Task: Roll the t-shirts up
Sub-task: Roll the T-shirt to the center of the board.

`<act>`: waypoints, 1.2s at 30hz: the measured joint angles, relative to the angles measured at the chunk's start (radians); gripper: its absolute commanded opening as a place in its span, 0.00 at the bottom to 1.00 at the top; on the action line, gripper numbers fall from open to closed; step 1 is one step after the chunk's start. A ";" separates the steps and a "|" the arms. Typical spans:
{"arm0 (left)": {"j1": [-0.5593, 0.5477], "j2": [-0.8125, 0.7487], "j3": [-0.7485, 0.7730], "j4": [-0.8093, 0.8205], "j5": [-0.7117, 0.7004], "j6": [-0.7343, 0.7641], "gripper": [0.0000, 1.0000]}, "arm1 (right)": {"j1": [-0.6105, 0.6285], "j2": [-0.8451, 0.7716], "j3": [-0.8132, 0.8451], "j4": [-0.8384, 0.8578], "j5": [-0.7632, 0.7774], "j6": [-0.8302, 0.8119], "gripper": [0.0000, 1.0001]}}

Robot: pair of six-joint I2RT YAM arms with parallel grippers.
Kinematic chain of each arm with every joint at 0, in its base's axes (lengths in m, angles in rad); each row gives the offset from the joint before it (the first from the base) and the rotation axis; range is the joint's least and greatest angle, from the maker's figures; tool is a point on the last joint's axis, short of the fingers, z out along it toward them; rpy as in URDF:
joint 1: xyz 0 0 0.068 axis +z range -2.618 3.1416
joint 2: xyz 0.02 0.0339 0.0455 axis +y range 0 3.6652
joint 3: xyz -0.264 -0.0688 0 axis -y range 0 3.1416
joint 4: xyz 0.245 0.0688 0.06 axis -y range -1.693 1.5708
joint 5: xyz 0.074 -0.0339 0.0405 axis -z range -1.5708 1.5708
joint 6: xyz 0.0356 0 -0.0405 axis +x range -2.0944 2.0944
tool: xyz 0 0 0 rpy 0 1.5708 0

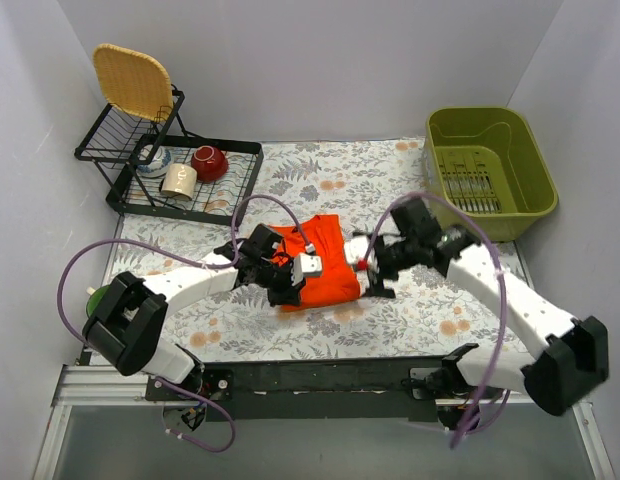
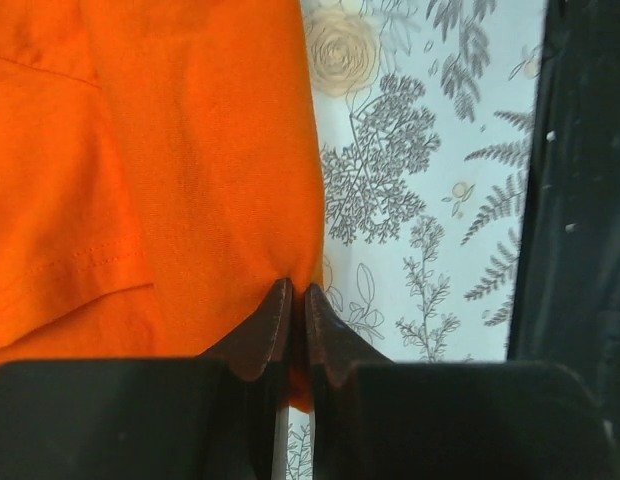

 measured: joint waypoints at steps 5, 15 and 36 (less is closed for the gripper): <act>0.076 0.068 0.074 -0.052 0.128 -0.039 0.00 | 0.209 -0.088 -0.246 0.142 0.102 0.053 0.99; 0.154 0.101 0.081 -0.078 0.257 -0.083 0.00 | 0.323 -0.041 -0.337 0.419 0.253 0.147 0.98; 0.208 0.178 0.159 -0.174 0.359 -0.074 0.31 | 0.397 0.105 -0.518 0.913 0.539 0.182 0.38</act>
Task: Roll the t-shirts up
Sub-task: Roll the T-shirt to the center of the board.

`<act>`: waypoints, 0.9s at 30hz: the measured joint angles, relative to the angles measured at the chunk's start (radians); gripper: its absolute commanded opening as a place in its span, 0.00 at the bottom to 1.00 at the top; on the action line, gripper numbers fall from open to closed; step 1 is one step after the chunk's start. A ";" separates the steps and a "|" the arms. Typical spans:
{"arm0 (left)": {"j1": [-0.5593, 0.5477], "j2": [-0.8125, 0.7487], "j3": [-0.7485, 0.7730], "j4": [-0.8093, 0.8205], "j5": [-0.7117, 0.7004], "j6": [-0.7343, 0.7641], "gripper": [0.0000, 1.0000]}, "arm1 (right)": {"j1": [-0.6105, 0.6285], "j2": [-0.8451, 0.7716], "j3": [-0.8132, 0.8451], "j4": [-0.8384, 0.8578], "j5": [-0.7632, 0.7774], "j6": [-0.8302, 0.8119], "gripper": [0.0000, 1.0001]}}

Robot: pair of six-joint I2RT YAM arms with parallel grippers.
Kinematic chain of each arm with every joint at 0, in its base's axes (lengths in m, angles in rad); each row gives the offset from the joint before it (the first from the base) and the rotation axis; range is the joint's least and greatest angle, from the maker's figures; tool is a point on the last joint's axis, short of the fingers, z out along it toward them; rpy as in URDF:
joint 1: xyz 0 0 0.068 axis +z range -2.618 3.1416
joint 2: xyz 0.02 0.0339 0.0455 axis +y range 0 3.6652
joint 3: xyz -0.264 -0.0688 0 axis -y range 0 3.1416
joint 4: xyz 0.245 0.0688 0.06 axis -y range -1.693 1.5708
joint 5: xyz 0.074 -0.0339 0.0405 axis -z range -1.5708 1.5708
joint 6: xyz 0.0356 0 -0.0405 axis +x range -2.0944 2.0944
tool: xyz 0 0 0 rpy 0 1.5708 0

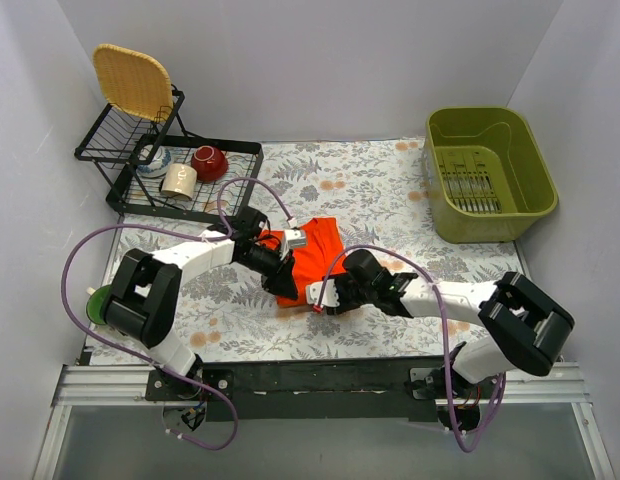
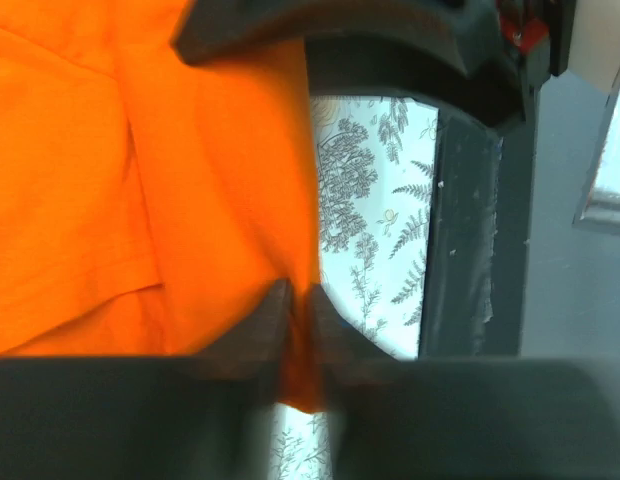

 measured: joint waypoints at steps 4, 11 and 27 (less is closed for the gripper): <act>0.005 -0.041 -0.037 0.011 -0.040 0.007 0.47 | -0.010 0.039 0.063 -0.060 -0.007 -0.014 0.22; -0.021 -0.417 -0.285 0.218 -0.216 -0.034 0.59 | -0.045 0.078 0.199 -0.232 -0.084 -0.008 0.21; -0.168 -0.408 -0.382 0.472 -0.400 -0.083 0.59 | -0.061 0.105 0.235 -0.322 -0.148 0.009 0.22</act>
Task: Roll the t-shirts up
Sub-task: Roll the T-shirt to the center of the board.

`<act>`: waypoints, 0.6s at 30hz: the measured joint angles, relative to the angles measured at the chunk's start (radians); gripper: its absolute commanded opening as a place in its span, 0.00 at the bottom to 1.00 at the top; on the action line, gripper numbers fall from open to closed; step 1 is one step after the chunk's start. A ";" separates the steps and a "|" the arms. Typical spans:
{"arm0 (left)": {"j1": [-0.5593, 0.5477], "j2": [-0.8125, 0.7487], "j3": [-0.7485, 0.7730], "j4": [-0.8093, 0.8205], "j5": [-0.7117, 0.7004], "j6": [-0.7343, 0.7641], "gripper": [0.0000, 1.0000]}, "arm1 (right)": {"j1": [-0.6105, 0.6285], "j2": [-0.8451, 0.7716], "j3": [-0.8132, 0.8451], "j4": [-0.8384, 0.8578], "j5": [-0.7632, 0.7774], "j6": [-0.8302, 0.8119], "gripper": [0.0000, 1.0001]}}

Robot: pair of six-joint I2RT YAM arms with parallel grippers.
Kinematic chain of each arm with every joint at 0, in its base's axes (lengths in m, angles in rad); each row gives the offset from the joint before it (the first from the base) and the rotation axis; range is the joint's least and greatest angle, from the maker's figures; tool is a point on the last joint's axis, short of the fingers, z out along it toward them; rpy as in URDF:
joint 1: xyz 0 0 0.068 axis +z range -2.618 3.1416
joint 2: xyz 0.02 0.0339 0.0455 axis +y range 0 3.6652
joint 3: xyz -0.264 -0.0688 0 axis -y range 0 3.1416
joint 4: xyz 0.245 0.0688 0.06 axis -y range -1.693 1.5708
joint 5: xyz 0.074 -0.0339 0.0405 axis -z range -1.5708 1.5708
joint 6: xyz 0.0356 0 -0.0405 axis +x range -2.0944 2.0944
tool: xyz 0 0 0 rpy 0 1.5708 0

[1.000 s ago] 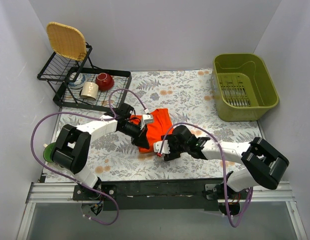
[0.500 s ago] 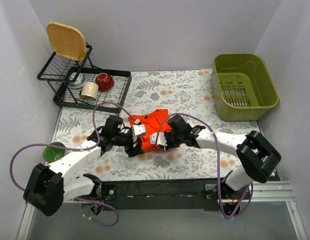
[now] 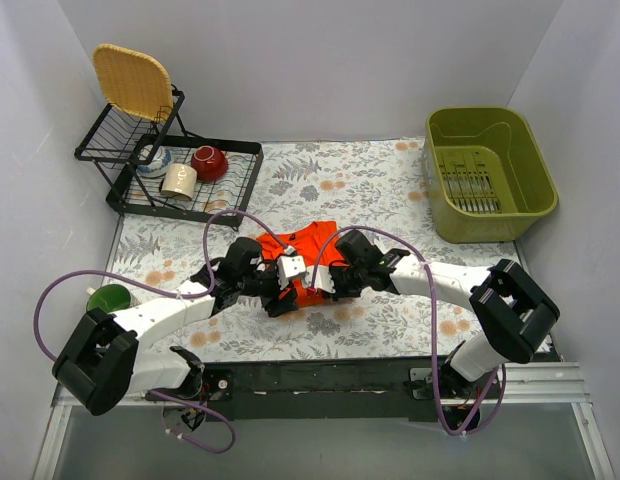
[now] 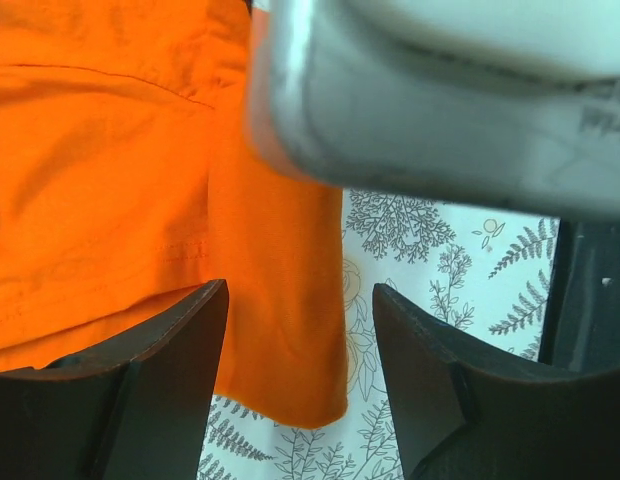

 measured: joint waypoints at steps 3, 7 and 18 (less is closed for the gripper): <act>0.000 0.000 0.018 -0.013 0.003 -0.014 0.59 | -0.007 0.000 0.000 0.002 -0.005 0.015 0.22; 0.000 0.000 0.010 -0.012 -0.010 -0.014 0.59 | -0.012 0.000 0.001 0.002 -0.015 0.029 0.22; -0.003 0.082 -0.012 0.065 -0.014 -0.079 0.15 | -0.019 0.002 0.006 -0.017 -0.025 0.069 0.22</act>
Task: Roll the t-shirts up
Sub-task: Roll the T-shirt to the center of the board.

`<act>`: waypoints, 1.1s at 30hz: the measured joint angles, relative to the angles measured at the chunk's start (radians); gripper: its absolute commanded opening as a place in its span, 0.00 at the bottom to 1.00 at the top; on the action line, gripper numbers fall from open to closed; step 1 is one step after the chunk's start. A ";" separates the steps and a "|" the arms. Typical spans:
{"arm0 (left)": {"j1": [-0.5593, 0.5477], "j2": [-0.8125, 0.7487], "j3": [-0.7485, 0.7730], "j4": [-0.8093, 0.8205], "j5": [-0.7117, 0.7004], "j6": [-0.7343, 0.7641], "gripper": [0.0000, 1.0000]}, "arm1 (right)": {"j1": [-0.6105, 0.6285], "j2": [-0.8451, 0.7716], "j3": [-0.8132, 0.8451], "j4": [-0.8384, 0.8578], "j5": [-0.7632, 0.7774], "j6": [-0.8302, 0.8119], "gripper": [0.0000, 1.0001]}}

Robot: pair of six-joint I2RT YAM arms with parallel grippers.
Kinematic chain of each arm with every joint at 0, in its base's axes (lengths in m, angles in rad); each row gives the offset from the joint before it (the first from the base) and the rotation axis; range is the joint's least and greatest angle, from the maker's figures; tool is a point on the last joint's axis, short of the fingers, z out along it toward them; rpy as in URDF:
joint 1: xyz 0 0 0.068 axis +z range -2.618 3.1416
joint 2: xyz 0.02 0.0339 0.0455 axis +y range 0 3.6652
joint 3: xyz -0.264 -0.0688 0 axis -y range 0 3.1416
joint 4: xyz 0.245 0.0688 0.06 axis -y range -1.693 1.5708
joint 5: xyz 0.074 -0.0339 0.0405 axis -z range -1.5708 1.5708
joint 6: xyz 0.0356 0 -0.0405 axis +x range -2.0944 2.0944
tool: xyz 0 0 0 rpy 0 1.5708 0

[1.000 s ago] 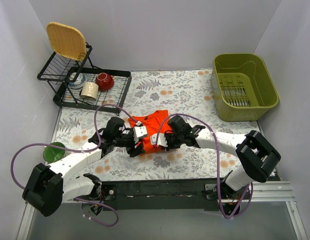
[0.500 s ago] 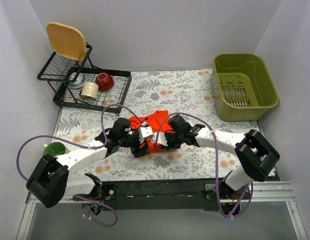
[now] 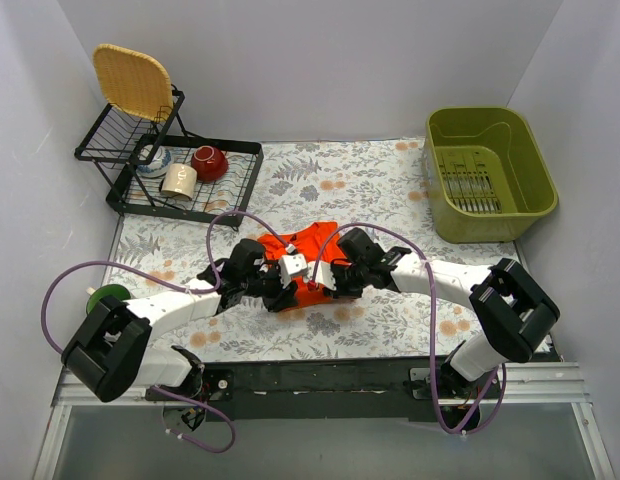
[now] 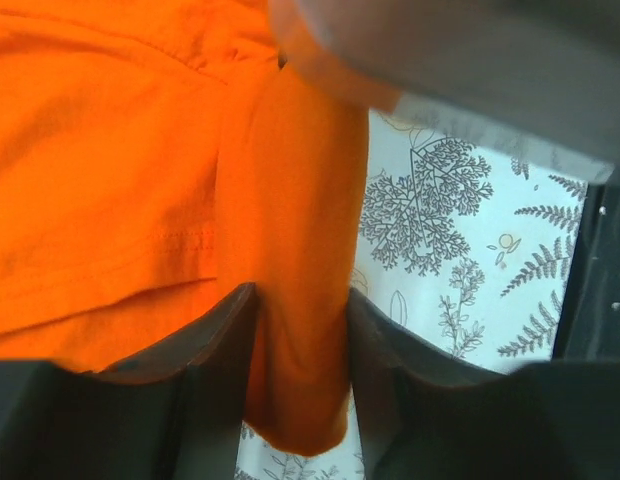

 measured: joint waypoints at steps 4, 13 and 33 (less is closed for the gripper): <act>0.000 0.005 -0.002 -0.005 0.002 -0.003 0.00 | -0.003 0.000 0.000 -0.012 -0.014 0.014 0.22; 0.043 0.061 0.192 -0.305 0.167 0.021 0.00 | -0.102 0.071 0.172 -0.274 -0.193 -0.015 0.19; 0.111 0.207 0.292 -0.520 0.317 0.195 0.00 | -0.191 0.475 0.578 -0.903 -0.492 -0.364 0.14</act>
